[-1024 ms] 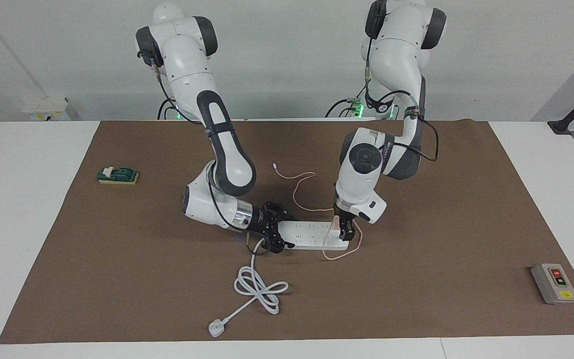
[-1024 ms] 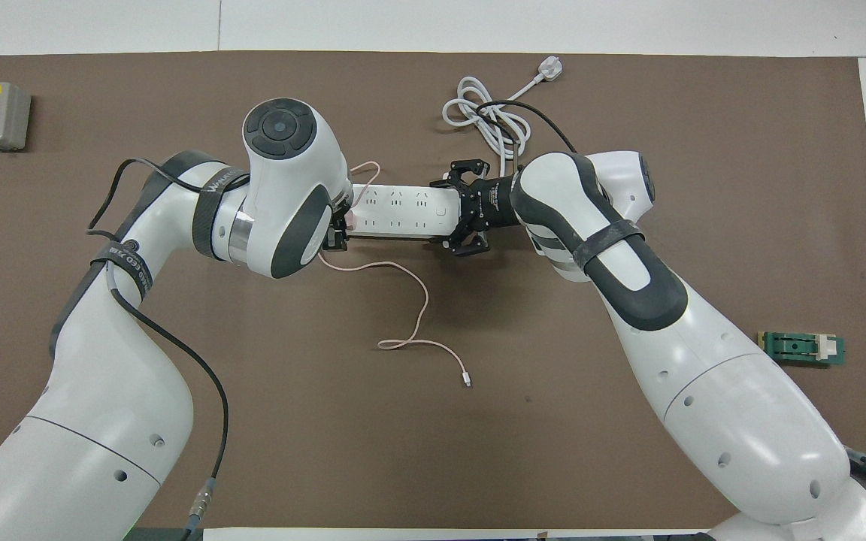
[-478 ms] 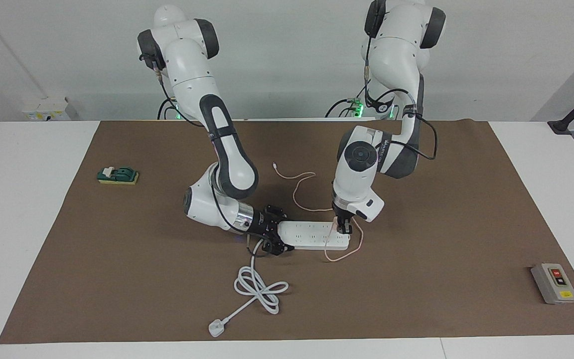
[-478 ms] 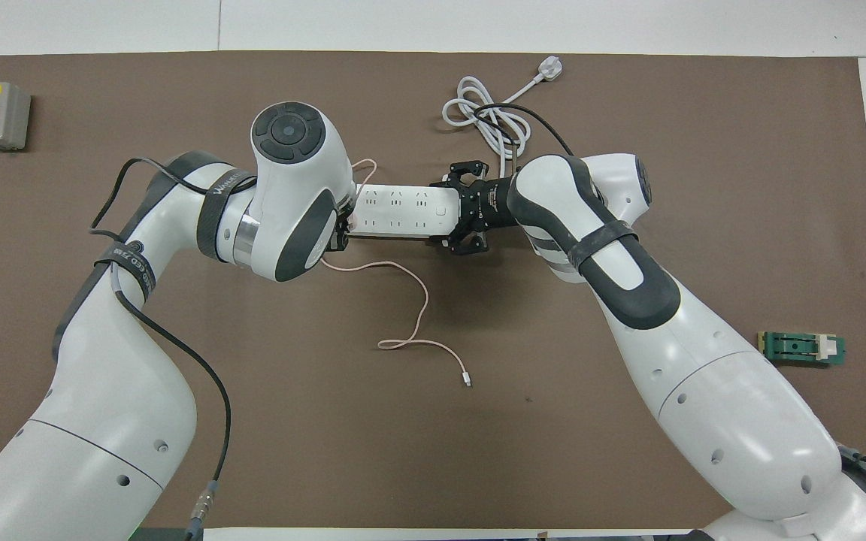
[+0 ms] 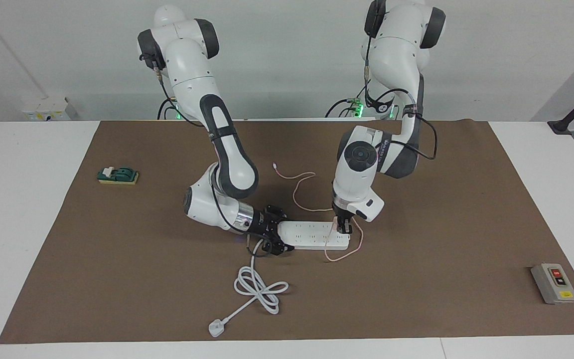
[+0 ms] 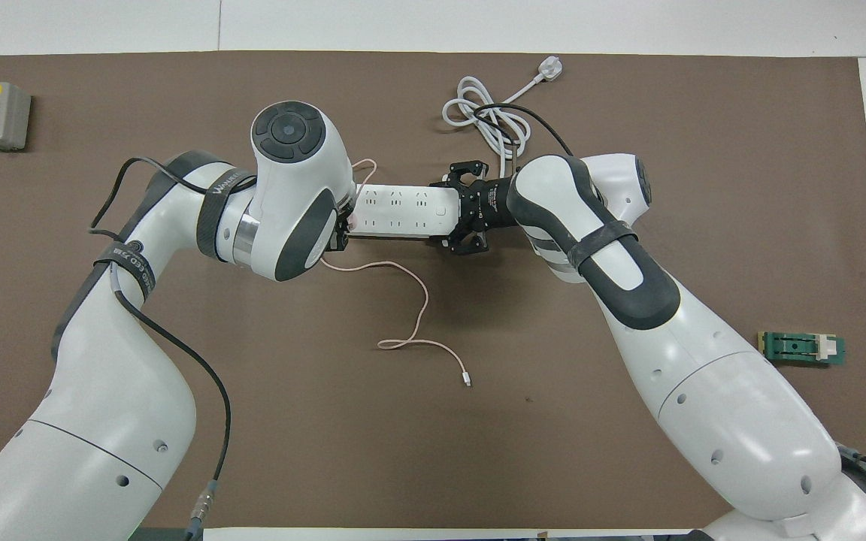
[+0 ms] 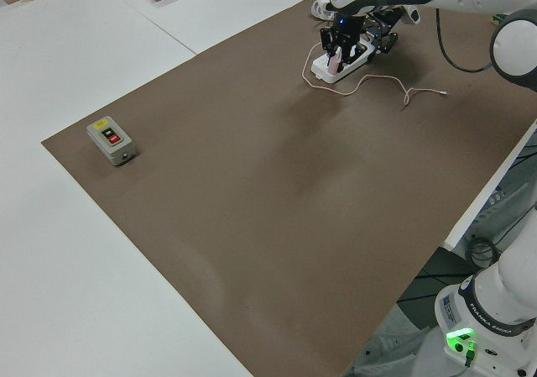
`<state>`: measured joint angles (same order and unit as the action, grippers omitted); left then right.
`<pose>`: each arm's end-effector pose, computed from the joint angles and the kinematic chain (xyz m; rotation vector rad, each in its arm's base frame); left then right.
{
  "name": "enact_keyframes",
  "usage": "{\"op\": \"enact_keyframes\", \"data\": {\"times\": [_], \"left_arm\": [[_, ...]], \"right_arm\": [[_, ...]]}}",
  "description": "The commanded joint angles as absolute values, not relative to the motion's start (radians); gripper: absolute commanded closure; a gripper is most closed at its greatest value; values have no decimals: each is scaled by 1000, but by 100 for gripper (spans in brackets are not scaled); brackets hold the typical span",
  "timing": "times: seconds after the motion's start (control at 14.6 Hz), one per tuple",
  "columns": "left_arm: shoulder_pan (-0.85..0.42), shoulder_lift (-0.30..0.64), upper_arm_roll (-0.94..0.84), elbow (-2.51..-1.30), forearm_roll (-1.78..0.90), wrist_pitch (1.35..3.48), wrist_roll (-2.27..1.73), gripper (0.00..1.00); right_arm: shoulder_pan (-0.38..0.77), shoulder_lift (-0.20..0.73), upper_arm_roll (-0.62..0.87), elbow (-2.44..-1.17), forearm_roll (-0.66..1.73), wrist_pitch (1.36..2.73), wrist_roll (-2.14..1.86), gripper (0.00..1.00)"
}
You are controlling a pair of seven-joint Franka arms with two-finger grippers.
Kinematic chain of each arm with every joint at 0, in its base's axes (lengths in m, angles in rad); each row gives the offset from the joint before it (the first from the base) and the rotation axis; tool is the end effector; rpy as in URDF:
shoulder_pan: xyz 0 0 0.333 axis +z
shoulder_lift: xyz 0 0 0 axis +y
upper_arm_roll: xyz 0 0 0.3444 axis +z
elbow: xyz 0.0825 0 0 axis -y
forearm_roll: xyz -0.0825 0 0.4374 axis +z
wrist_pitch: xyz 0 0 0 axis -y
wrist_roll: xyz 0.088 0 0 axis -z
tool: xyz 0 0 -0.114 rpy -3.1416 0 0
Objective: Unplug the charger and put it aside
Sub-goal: 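Grasp the pink charger with the left gripper while the right gripper holds the strip, then pull the pink charger out of the strip with the left gripper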
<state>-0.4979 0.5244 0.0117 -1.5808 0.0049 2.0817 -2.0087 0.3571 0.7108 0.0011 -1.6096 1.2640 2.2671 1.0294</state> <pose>0.6606 -0.3501 0.3220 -2.2602 -2.1451 -0.0033 0.7016 0.2941 0.1999 -1.6570 1.6625 0.7859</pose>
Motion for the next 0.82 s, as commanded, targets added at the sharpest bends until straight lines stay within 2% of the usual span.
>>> {"op": "enact_keyframes", "data": {"times": [0.0,0.48,0.75], "left_arm": [[-492,442,23,-1572,18,2002,-1988,100],[-491,356,28,-1569,11,1912,-1927,100],[-456,307,26,-1572,6,1847,-1651,100]], "right_arm": [[365,729,6,-1608,1289,2276,953,100],[354,738,5,-1608,1299,2258,937,100],[371,738,5,-1608,1299,2279,937,100]]}}
